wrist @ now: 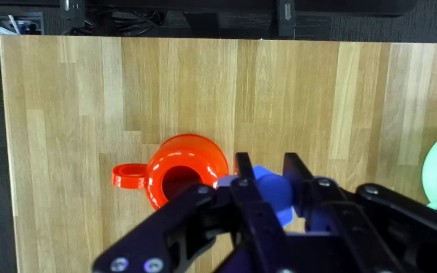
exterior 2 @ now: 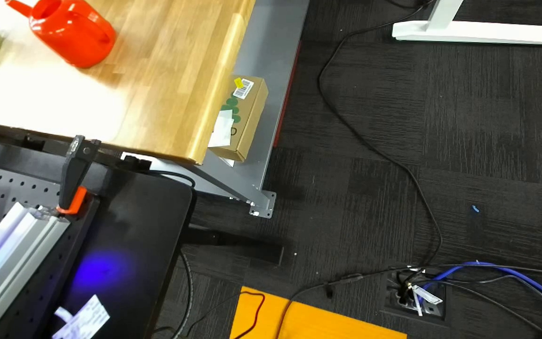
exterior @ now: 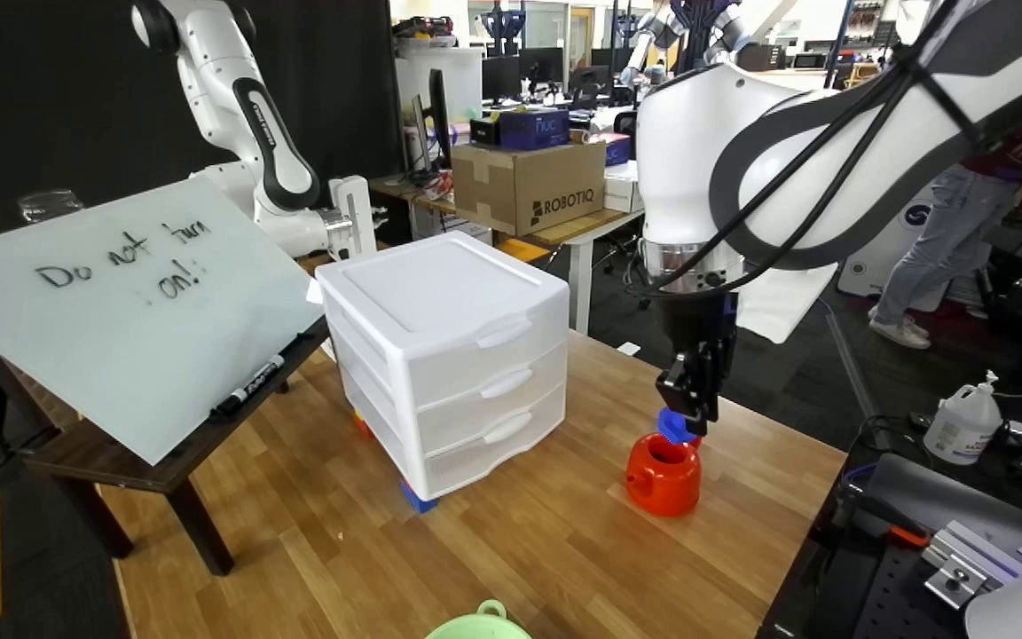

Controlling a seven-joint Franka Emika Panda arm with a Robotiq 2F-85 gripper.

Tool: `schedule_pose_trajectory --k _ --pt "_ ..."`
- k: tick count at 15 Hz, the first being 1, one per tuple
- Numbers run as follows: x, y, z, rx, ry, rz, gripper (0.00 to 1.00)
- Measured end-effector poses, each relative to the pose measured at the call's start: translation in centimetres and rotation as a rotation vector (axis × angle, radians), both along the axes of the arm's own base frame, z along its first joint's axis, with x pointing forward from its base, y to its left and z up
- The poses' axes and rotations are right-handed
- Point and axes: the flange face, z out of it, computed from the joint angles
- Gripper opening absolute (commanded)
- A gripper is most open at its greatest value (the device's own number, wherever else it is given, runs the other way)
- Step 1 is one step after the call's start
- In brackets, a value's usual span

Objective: Put the blue object in the orange tea pot and move the light-green bowl to the right

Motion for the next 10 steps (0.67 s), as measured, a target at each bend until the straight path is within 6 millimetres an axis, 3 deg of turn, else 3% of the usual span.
schedule_pose_trajectory --k 3,10 --pt "0.6 -0.9 0.4 0.006 -0.01 -0.025 0.06" --pt "2.0 -5.5 0.5 0.022 -0.009 -0.146 0.06"
